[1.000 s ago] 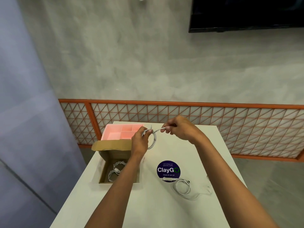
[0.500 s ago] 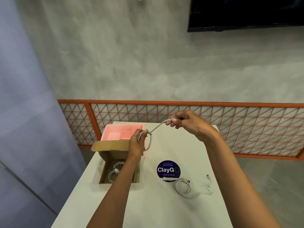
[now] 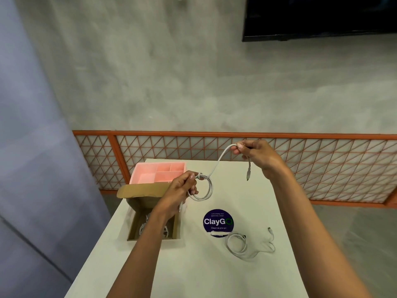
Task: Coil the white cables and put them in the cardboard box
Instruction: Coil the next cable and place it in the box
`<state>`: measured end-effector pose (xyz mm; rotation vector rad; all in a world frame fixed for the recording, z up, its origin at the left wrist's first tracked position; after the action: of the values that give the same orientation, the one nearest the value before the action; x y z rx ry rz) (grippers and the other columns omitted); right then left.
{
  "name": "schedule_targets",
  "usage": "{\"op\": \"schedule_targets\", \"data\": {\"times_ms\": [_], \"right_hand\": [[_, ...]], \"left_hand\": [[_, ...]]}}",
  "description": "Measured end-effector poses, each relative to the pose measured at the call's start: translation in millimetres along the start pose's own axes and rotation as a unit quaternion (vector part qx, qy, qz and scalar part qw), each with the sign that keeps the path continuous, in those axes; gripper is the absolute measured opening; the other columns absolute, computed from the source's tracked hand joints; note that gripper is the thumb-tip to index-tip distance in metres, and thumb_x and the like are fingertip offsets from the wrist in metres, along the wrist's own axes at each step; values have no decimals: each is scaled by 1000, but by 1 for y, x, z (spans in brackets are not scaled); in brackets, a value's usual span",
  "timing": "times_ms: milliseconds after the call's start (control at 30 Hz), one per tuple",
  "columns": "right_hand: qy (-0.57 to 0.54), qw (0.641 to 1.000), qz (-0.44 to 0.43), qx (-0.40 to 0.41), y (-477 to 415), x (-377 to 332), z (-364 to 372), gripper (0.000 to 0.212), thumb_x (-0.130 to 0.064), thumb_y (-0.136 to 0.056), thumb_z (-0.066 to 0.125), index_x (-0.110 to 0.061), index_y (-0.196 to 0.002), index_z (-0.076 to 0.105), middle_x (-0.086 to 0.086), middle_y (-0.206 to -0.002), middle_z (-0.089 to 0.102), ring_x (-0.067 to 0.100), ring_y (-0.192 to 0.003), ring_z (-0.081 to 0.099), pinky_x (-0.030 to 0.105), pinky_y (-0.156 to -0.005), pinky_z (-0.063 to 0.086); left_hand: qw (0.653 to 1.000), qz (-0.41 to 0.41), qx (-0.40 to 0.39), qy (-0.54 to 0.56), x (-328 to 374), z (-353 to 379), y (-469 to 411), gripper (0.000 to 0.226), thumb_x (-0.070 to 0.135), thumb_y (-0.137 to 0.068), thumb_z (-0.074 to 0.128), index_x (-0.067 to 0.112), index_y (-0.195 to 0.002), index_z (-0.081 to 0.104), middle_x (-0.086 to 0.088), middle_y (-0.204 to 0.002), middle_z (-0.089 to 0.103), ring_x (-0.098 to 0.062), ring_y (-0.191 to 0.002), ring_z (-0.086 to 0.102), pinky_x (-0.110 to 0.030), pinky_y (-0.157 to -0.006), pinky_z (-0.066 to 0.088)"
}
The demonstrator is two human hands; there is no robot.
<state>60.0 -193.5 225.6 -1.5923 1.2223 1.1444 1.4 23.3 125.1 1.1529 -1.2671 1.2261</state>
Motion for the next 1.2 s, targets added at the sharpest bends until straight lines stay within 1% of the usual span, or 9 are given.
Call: {"op": "schedule_targets", "data": {"times_ms": [167,333,400,600,767,933,1000,1100,1200], "right_hand": [[-37,999,9,15,-1,5,-1,21,-13,-98,50,-6,-105,68,-3,-81,64,8,-67,49,23,-69,41],[-125,992,18,26,-5,19,3,17,-12,-97,50,-10,-100,67,-1,-85,66,10,-66,55,23,-66,47],[-150,988,23,23,-5,28,6,17,-12,-98,49,-15,-96,66,-4,-85,67,10,-68,57,22,-65,46],[-200,979,22,29,-2,49,25,20,-15,-99,48,-10,-110,64,-1,-91,66,11,-76,60,18,-65,51],[-202,979,-1,24,2,56,45,19,-10,-98,48,-16,-94,65,2,-88,61,14,-76,62,21,-66,54],[-228,973,36,-8,8,60,62,17,-2,-94,53,-5,-110,55,10,-85,65,14,-66,66,23,-62,56],[-222,972,64,-36,13,61,68,18,-4,-92,56,-5,-110,54,18,-93,67,20,-71,66,26,-66,58],[-163,977,103,-87,18,60,73,26,-16,-100,45,-3,-119,56,13,-101,68,19,-83,65,34,-81,54],[-143,969,144,-141,18,57,72,41,-40,-99,43,-9,-119,60,0,-101,68,15,-94,63,38,-84,52]], "left_hand": [[999,13,38,-24,4,9,0,34,39,-98,40,13,-107,60,-1,-71,34,-9,-62,34,-17,-55,34],[995,73,28,-55,6,22,2,31,39,-80,67,34,-111,63,-20,-73,38,-29,-64,29,-31,-56,28],[995,81,41,-45,8,25,0,29,36,-81,68,30,-109,67,-14,-76,41,-37,-59,24,-29,-51,23],[995,74,73,-5,10,34,-3,22,16,-87,66,8,-108,66,14,-68,61,-14,-55,27,-25,-46,20],[994,57,88,-8,10,36,-6,25,18,-87,66,9,-110,66,13,-67,63,-9,-57,38,-21,-46,25],[991,46,120,-21,5,34,-10,24,18,-86,68,13,-109,68,-2,-80,63,-23,-62,37,-23,-45,29],[989,64,130,-39,6,34,-10,17,16,-87,67,13,-104,68,-1,-83,68,-20,-63,52,-19,-49,39],[980,89,148,-99,8,33,-10,13,15,-87,67,16,-100,67,6,-87,70,5,-75,64,-9,-67,48],[967,76,189,-154,-2,26,-15,15,23,-85,69,22,-100,69,8,-87,71,-1,-83,66,-26,-76,55]]}}
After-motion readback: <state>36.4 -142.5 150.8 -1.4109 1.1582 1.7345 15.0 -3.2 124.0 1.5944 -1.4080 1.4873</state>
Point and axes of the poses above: each hand's wrist, its own y-axis away from the middle knuckle, its own z-axis out of the palm, x = y × z, the point moved 1 cm from there along -y, towards the middle knuckle
